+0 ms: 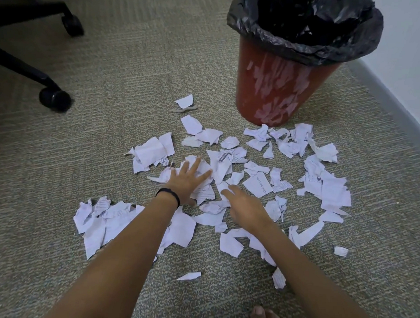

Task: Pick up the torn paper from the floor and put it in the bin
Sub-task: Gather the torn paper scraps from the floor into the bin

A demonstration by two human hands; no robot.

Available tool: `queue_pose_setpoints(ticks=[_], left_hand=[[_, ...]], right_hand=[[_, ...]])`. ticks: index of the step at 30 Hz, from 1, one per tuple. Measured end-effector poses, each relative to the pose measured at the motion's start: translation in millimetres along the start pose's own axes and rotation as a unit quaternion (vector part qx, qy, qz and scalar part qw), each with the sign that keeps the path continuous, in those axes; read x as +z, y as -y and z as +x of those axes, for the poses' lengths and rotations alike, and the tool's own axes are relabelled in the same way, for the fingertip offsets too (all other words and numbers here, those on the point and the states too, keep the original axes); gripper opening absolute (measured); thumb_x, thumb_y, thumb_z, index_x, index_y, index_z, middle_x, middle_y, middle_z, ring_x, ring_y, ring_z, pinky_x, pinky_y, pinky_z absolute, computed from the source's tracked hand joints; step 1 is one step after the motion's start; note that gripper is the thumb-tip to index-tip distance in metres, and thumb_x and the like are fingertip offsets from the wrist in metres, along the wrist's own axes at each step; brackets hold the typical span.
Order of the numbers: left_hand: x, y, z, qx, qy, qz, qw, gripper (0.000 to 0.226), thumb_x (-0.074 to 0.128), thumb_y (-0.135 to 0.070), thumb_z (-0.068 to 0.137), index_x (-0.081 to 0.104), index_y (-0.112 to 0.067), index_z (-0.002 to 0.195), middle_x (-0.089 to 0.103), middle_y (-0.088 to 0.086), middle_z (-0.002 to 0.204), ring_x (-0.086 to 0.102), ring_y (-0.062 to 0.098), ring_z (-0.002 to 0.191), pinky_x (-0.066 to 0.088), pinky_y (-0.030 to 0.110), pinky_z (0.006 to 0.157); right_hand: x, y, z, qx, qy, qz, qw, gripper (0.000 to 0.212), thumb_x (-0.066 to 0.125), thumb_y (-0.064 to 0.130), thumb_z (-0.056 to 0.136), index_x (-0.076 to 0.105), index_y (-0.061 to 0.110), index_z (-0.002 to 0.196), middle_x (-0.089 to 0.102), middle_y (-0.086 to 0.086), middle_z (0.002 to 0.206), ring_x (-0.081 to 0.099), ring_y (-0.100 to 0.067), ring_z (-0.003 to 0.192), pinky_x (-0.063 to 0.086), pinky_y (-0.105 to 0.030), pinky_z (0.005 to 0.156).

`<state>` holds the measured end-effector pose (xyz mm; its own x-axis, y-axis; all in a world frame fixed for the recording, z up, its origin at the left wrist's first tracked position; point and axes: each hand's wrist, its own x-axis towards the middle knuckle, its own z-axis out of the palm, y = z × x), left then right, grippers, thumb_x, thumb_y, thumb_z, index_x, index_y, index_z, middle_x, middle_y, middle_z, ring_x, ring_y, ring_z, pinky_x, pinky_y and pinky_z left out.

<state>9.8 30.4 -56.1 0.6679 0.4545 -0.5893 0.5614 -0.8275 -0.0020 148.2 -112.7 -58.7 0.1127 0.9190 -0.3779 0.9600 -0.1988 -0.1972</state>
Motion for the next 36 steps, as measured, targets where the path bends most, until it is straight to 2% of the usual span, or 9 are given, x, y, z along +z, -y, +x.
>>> queue_pose_setpoints(ticks=[4, 8, 10, 17, 20, 23, 29, 33, 36], left_hand=[[0, -5, 4, -0.016, -0.003, -0.008, 1.0, 0.098, 0.063, -0.037, 0.087, -0.013, -0.031, 0.149, -0.026, 0.009, 0.155, 0.0, 0.037, 0.146, 0.025, 0.058, 0.111], [1, -9, 9, -0.035, -0.048, -0.02, 0.998, 0.081, 0.055, -0.03, 0.093, -0.003, -0.03, 0.15, -0.013, 0.014, 0.157, 0.02, 0.038, 0.14, 0.045, 0.047, 0.099], [0, -8, 12, -0.032, -0.06, -0.025, 0.997, 0.071, 0.052, -0.026, 0.095, 0.006, -0.03, 0.15, -0.005, 0.016, 0.157, 0.028, 0.038, 0.135, 0.049, 0.042, 0.094], [-2, -7, 16, -0.038, -0.101, -0.031, 0.994, 0.052, 0.048, -0.009, 0.093, 0.033, -0.022, 0.141, 0.031, 0.018, 0.14, 0.047, 0.035, 0.114, 0.049, 0.038, 0.076], [0, -2, 17, -0.028, -0.124, -0.046, 0.991, 0.046, 0.048, -0.002, 0.091, 0.042, -0.019, 0.133, 0.043, 0.015, 0.123, 0.058, 0.035, 0.096, 0.044, 0.037, 0.065], [0, 5, 16, -0.012, -0.14, -0.072, 0.987, 0.035, 0.048, -0.002, 0.091, 0.051, -0.016, 0.124, 0.051, 0.015, 0.112, 0.062, 0.037, 0.088, 0.046, 0.04, 0.065], [3, 17, 9, -0.005, -0.192, -0.087, 0.978, 0.031, 0.049, -0.008, 0.094, 0.056, -0.016, 0.123, 0.061, 0.013, 0.111, 0.064, 0.036, 0.091, 0.046, 0.038, 0.068], [0, 17, 9, -0.009, -0.214, -0.1, 0.972, 0.031, 0.048, -0.007, 0.094, 0.057, -0.014, 0.123, 0.063, 0.014, 0.111, 0.064, 0.036, 0.092, 0.048, 0.039, 0.071], [-1, 15, 7, -0.017, -0.218, -0.093, 0.971, 0.031, 0.047, -0.009, 0.094, 0.056, -0.014, 0.124, 0.063, 0.015, 0.112, 0.063, 0.035, 0.095, 0.048, 0.038, 0.072]], right_hand=[[-1, 5, 0, -0.01, 0.0, 0.055, 0.998, 0.058, 0.044, 0.023, 0.089, 0.026, 0.025, 0.145, 0.016, -0.008, 0.155, 0.032, -0.031, 0.136, 0.048, -0.04, 0.088], [12, 13, 1, -0.017, 0.038, 0.025, 0.999, 0.059, 0.048, 0.046, 0.091, 0.027, 0.03, 0.144, 0.005, -0.013, 0.156, 0.008, -0.04, 0.143, 0.044, -0.051, 0.096], [16, 17, 2, -0.016, 0.036, 0.004, 0.999, 0.056, 0.051, 0.042, 0.091, 0.031, 0.027, 0.142, 0.004, -0.015, 0.156, 0.007, -0.042, 0.142, 0.038, -0.056, 0.101], [13, 27, 4, -0.03, 0.015, 0.012, 0.999, 0.04, 0.05, 0.011, 0.093, 0.044, 0.015, 0.132, 0.019, -0.017, 0.151, 0.018, -0.035, 0.14, 0.047, -0.047, 0.095], [10, 30, 4, -0.044, 0.013, 0.004, 0.999, 0.046, 0.049, -0.006, 0.088, 0.046, 0.011, 0.13, 0.026, -0.017, 0.147, 0.025, -0.034, 0.136, 0.049, -0.044, 0.084], [8, 30, 2, -0.059, 0.0, -0.013, 0.998, 0.05, 0.05, -0.014, 0.082, 0.048, 0.004, 0.128, 0.031, -0.017, 0.145, 0.032, -0.034, 0.132, 0.049, -0.042, 0.079], [22, 16, 3, -0.073, -0.078, 0.056, 0.993, 0.043, 0.06, -0.018, 0.069, 0.063, -0.004, 0.109, 0.054, -0.021, 0.126, 0.056, -0.035, 0.111, 0.054, -0.035, 0.071], [11, 2, 7, -0.001, -0.084, 0.149, 0.985, 0.026, 0.052, -0.007, 0.084, 0.065, -0.002, 0.105, 0.057, -0.014, 0.12, 0.058, -0.031, 0.103, 0.047, -0.032, 0.078], [-7, -4, 8, 0.083, -0.138, 0.316, 0.935, 0.012, 0.057, -0.002, 0.084, 0.066, -0.006, 0.09, 0.063, -0.018, 0.093, 0.057, -0.027, 0.077, 0.044, -0.029, 0.064]])
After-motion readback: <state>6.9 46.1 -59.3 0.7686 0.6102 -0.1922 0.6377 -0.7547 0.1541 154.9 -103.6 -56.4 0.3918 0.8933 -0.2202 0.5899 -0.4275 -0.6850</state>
